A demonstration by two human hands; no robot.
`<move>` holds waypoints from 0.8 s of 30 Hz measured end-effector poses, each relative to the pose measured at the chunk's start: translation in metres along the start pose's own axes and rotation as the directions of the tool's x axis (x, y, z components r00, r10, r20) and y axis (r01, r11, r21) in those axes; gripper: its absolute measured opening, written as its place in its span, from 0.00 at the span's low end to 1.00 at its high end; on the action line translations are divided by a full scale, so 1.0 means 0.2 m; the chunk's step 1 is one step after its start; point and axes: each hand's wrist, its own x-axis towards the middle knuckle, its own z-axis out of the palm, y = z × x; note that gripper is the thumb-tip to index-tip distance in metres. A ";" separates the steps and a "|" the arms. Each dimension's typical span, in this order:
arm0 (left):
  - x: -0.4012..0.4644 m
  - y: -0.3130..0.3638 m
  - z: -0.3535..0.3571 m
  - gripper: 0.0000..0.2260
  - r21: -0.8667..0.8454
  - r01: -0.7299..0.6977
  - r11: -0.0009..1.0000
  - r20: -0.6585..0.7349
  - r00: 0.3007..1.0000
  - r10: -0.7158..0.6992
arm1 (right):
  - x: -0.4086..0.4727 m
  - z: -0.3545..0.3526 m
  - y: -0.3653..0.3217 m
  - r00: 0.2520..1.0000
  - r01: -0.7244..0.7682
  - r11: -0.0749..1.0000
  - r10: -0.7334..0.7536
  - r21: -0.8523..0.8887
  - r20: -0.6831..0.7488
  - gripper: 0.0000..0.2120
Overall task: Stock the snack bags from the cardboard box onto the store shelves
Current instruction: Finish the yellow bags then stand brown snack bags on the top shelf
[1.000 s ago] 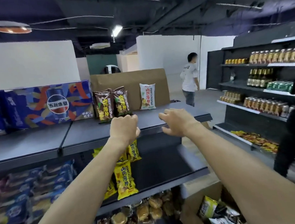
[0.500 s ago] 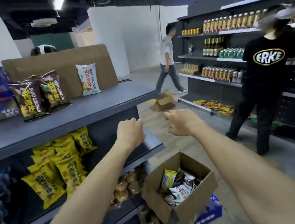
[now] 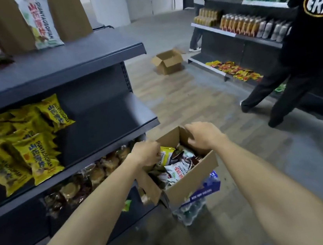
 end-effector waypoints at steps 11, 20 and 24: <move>0.28 -0.12 0.51 0.11 -0.280 -0.004 0.960 0.261 0.962 0.080 | 0.23 0.41 0.05 0.960 -0.174 0.979 0.144 0.105 0.241 0.11; 0.47 -0.14 0.84 0.14 -0.419 0.022 0.907 0.277 0.955 0.105 | 0.35 0.87 -0.06 0.858 -0.345 0.907 0.199 0.244 0.474 0.20; 0.47 -0.11 0.92 0.11 -0.460 -0.008 0.888 0.194 0.975 0.109 | 0.43 1.05 -0.14 0.807 -0.347 0.900 0.145 0.262 0.572 0.21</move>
